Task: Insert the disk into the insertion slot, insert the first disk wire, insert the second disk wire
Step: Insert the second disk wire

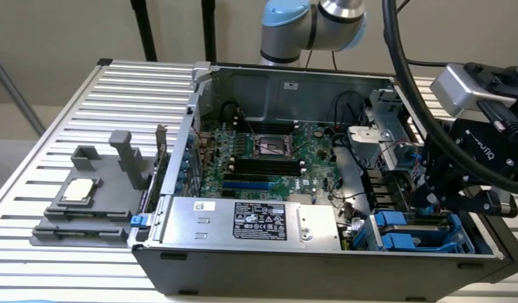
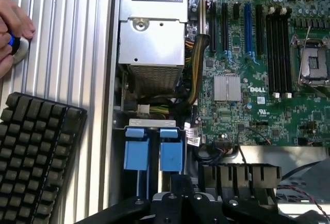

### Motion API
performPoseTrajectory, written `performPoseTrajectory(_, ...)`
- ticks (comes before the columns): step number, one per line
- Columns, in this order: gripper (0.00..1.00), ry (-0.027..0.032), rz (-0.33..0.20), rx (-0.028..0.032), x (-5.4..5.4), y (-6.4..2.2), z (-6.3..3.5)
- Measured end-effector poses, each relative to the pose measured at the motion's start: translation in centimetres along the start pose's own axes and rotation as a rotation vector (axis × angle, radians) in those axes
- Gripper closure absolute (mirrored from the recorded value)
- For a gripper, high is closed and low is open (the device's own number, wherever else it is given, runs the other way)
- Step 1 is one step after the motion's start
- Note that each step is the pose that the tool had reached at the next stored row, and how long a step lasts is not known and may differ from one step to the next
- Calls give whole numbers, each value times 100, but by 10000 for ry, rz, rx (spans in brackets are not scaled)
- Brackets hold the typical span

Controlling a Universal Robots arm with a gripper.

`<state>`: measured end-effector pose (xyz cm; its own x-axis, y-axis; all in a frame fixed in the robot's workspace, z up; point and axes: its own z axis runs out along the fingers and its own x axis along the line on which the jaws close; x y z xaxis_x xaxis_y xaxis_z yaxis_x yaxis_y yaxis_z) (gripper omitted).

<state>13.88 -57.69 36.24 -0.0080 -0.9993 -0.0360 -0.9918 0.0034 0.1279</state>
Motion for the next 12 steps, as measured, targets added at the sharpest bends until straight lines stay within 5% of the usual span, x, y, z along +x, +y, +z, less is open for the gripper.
performPoseTrajectory(5, 89, 0, -7, 8, 0, 148, -7)
performPoseTrajectory(12, 89, 0, -10, 14, 0, 151, -6)
